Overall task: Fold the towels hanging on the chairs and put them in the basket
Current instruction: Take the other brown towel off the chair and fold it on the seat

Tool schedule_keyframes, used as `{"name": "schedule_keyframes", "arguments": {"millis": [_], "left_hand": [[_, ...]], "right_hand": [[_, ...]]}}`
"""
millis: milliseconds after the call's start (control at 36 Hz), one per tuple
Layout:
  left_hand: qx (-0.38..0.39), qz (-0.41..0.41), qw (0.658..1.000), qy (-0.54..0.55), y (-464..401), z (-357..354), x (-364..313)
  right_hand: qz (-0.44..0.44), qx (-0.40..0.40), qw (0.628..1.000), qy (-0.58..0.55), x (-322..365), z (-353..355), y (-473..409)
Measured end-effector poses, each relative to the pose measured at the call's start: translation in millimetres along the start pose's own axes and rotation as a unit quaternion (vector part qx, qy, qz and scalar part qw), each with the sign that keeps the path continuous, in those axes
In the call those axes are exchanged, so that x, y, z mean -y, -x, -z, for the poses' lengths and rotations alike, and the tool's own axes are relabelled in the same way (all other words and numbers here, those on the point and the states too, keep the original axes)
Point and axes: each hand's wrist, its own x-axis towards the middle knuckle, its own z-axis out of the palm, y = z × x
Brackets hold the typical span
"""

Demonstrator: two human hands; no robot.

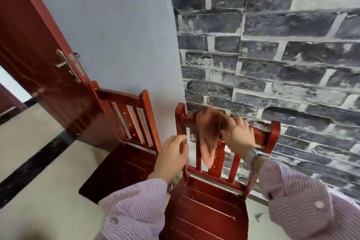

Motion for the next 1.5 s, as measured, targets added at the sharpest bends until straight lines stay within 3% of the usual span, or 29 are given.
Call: {"name": "schedule_keyframes", "arguments": {"millis": [111, 222, 444, 639, 722, 806, 861, 944, 1000, 1111, 1194, 1333, 1500], "left_hand": [[0.029, -0.034, 0.999, 0.015, -36.8, -1.6, 16.5], [0.043, -0.092, 0.994, 0.031, -68.2, -10.2, 17.6], [0.126, -0.139, 0.979, 0.084, -117.9, -40.4, 15.4], [0.124, -0.189, 0.967, 0.117, -127.0, -45.3, -3.3], [0.160, -0.226, 0.950, 0.145, -132.2, -35.4, -23.8], [0.254, -0.262, 0.915, 0.171, -137.1, -14.1, -57.3], [0.321, -0.296, 0.887, 0.148, -137.3, -2.5, -80.0], [0.362, -0.347, 0.859, 0.105, -126.8, 7.3, -110.6], [0.359, -0.375, 0.848, 0.110, -114.6, 12.3, -129.9], [0.330, -0.427, 0.828, 0.150, -90.2, 25.2, -163.5], [0.310, -0.475, 0.812, 0.136, -76.8, 30.2, -181.2], [0.246, -0.519, 0.807, 0.139, -67.2, 34.0, -195.8], [0.149, -0.444, 0.859, 0.206, -77.2, 34.1, -188.7]], "right_hand": [[0.027, 0.045, 0.996, 0.065, 5.7, -13.6, -26.0], [0.028, 0.042, 0.996, 0.071, 11.1, -18.5, -40.0], [-0.040, -0.049, 0.995, -0.072, 21.4, -22.8, -19.9], [-0.079, -0.072, 0.988, -0.115, 11.8, 1.0, 28.6], [-0.116, -0.033, 0.984, -0.130, 0.1, 27.1, 45.4], [-0.152, 0.062, 0.977, -0.134, -9.0, 57.7, 59.4], [-0.157, 0.132, 0.972, -0.115, -13.1, 77.6, 67.4], [-0.171, 0.203, 0.960, -0.089, -18.5, 102.0, 78.5], [-0.188, 0.167, 0.960, -0.125, -24.7, 115.2, 88.0], [-0.182, 0.006, 0.944, -0.276, -31.3, 132.3, 104.0], [-0.149, -0.024, 0.934, -0.325, -26.2, 139.5, 104.2], [-0.145, -0.021, 0.948, -0.283, -20.0, 143.8, 108.9], [-0.174, -0.066, 0.965, -0.186, -37.0, 143.6, 129.5]]}}
